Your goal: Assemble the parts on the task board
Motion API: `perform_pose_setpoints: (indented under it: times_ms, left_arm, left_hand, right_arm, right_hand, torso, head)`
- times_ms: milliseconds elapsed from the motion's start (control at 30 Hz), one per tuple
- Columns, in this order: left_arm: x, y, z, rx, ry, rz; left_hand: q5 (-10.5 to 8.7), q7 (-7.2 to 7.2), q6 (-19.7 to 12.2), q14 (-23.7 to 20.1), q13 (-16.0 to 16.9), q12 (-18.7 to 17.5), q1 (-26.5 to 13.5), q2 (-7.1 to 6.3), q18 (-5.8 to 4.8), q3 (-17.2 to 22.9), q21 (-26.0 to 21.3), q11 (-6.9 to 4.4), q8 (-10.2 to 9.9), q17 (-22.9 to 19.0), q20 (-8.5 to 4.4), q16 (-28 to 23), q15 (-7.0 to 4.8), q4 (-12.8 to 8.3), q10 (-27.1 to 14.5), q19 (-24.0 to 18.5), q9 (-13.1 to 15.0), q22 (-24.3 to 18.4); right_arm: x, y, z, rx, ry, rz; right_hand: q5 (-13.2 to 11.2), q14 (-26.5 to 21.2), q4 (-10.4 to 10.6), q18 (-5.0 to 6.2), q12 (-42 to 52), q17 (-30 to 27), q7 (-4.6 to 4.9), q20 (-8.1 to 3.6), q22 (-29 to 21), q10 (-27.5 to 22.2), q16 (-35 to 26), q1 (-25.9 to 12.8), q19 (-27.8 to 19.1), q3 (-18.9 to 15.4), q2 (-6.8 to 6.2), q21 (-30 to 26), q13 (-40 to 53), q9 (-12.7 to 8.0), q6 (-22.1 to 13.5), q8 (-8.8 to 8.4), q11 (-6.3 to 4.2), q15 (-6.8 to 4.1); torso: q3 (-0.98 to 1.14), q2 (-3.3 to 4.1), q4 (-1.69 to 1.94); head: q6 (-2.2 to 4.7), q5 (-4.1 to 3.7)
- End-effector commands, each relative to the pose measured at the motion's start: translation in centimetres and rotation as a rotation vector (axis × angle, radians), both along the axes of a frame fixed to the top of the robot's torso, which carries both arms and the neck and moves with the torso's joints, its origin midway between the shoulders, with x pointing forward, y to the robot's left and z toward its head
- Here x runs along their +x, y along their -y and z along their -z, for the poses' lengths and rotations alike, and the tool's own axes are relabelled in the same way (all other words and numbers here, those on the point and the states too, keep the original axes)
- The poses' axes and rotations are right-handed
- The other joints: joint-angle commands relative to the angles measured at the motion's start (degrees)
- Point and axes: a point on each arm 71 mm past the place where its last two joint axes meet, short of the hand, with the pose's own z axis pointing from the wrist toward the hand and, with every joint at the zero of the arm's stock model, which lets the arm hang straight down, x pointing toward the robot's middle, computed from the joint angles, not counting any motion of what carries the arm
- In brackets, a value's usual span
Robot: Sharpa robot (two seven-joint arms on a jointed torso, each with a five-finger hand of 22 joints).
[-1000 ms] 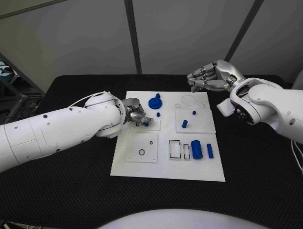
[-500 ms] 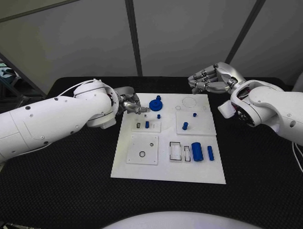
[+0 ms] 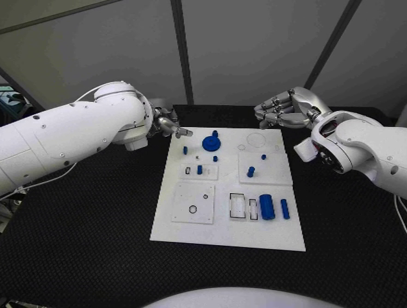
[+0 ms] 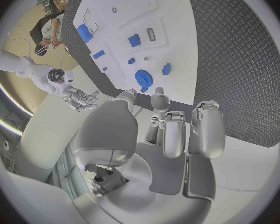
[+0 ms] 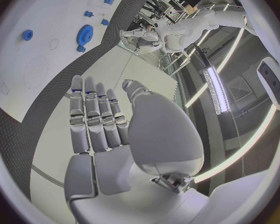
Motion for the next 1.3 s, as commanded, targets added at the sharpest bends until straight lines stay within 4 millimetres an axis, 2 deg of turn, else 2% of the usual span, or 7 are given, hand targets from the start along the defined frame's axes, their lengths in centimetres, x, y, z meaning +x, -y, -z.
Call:
perform_pose_setpoints:
  times_ms: [33, 200, 300, 500, 667, 867, 1300]
  left_arm:
    - [0.6, -0.2, 0.6, 0.036, -0.065, 0.015]
    - [1.4, -0.1, 1.1, 0.049, -0.083, 0.001]
    - [1.8, 0.0, 1.5, 0.057, -0.094, -0.006]
    - [2.3, 0.3, 2.4, 0.077, -0.112, -0.011]
    - [2.5, 0.8, 3.1, 0.087, -0.126, -0.007]
    - [2.6, 1.3, 3.5, 0.094, -0.141, 0.0]
    - [2.7, 1.4, 3.9, 0.104, -0.156, 0.002]
  left_hand:
    - [0.14, 0.4, 0.1, 6.01, -0.26, -0.32, 0.54, 0.08, -0.41, -0.4, -0.22, 0.01, -0.48, 14.67, 0.29, 0.03, 0.4, 0.0, -0.36, 1.28, -0.24, 3.2]
    - [0.16, 0.43, 0.2, 6.01, -0.49, -0.47, 0.76, 0.27, -0.37, -0.58, -0.38, 0.04, -0.66, 14.66, 0.32, 0.02, 0.42, 0.01, -0.49, 1.22, -0.49, 3.06]
    - [0.16, 0.47, 0.27, 6.01, -0.63, -0.56, 0.99, 0.43, -0.37, -0.76, -0.41, 0.07, -0.85, 14.66, 0.36, 0.02, 0.45, 0.0, -0.59, 1.21, -0.75, 3.06]
    - [0.17, 0.5, 0.34, 5.98, -0.82, -0.68, 1.28, 0.5, -0.37, -0.96, -0.42, 0.1, -1.03, 14.59, 0.4, -0.03, 0.48, -0.05, -0.71, 1.2, -0.98, 3.08]
    - [0.17, 0.51, 0.4, 5.99, -0.85, -0.69, 1.47, 0.57, -0.39, -1.09, -0.33, 0.12, -1.13, 14.61, 0.42, -0.02, 0.51, -0.07, -0.74, 1.24, -1.13, 3.18]
    - [0.17, 0.52, 0.42, 6.01, -0.85, -0.69, 1.53, 0.61, -0.43, -1.13, -0.19, 0.12, -1.16, 14.66, 0.43, 0.02, 0.51, -0.07, -0.74, 1.3, -1.18, 3.33]
    - [0.2, 0.46, 0.92, 6.11, -0.64, -0.42, 2.14, 1.08, -0.48, -1.43, 0.02, 0.09, -1.28, 14.95, 0.48, 0.26, 0.51, -0.1, -0.55, 1.38, -1.58, 3.59]
  right_arm:
    - [0.0, -0.1, -0.1, 0.001, 0.007, -0.004]
    - [0.0, -0.1, -0.1, 0.0, 0.004, -0.005]
    - [0.0, -0.1, -0.1, 0.0, 0.004, -0.006]
    - [0.0, -0.2, -0.1, 0.0, 0.003, -0.01]
    - [0.0, -0.3, -0.1, 0.001, 0.002, -0.013]
    - [0.0, -0.4, -0.1, 0.002, 0.002, -0.016]
    - [0.0, -0.5, -0.1, 0.002, 0.002, -0.017]
  right_hand:
    - [0.29, -0.2, -0.05, 0.3, 0.03, -0.06, 0.01, 0.07, -0.06, -0.43, -0.33, -0.54, 0.26, -0.28, 0.21, -0.2, 0.04, -0.06, -0.26, -0.23, -0.04, 0.13]
    - [0.29, -0.2, -0.05, 0.3, 0.03, -0.06, 0.01, 0.07, -0.06, -0.43, -0.33, -0.54, 0.26, -0.28, 0.21, -0.2, 0.04, -0.06, -0.26, -0.23, -0.04, 0.13]
    - [0.29, -0.2, -0.05, 0.3, 0.03, -0.06, 0.01, 0.07, -0.06, -0.43, -0.33, -0.54, 0.26, -0.28, 0.21, -0.2, 0.04, -0.06, -0.26, -0.23, -0.04, 0.13]
    - [0.34, -0.23, -0.03, 0.29, 0.05, -0.12, 0.03, 0.09, -0.06, -0.47, -0.32, -0.63, 0.27, -0.33, 0.24, -0.29, 0.04, -0.06, -0.3, -0.22, -0.02, 0.15]
    - [0.34, -0.23, -0.03, 0.29, 0.05, -0.12, 0.03, 0.09, -0.06, -0.47, -0.32, -0.63, 0.27, -0.33, 0.24, -0.29, 0.04, -0.06, -0.3, -0.22, -0.02, 0.15]
    - [0.34, -0.23, -0.03, 0.29, 0.05, -0.12, 0.03, 0.09, -0.06, -0.47, -0.32, -0.63, 0.27, -0.33, 0.24, -0.29, 0.04, -0.06, -0.3, -0.22, -0.02, 0.15]
    - [0.34, -0.23, -0.03, 0.29, 0.05, -0.12, 0.03, 0.09, -0.06, -0.47, -0.32, -0.63, 0.27, -0.33, 0.24, -0.29, 0.04, -0.06, -0.3, -0.22, -0.02, 0.15]
  torso:
    - [-0.05, 0.09, -0.06]
    - [-0.11, 0.06, -0.02]
    - [0.01, 0.02, -0.09]
    - [-0.02, 0.06, -0.09]
    - [0.01, 0.01, 0.0]
    - [0.03, -0.02, -0.06]
    - [0.03, -0.04, -0.03]
  head:
    - [0.14, 0.24]
    - [0.19, 0.3]
    - [0.19, 0.44]
    - [0.16, 0.58]
    - [0.07, 0.51]
    - [-0.03, 0.53]
    - [-0.05, 0.47]
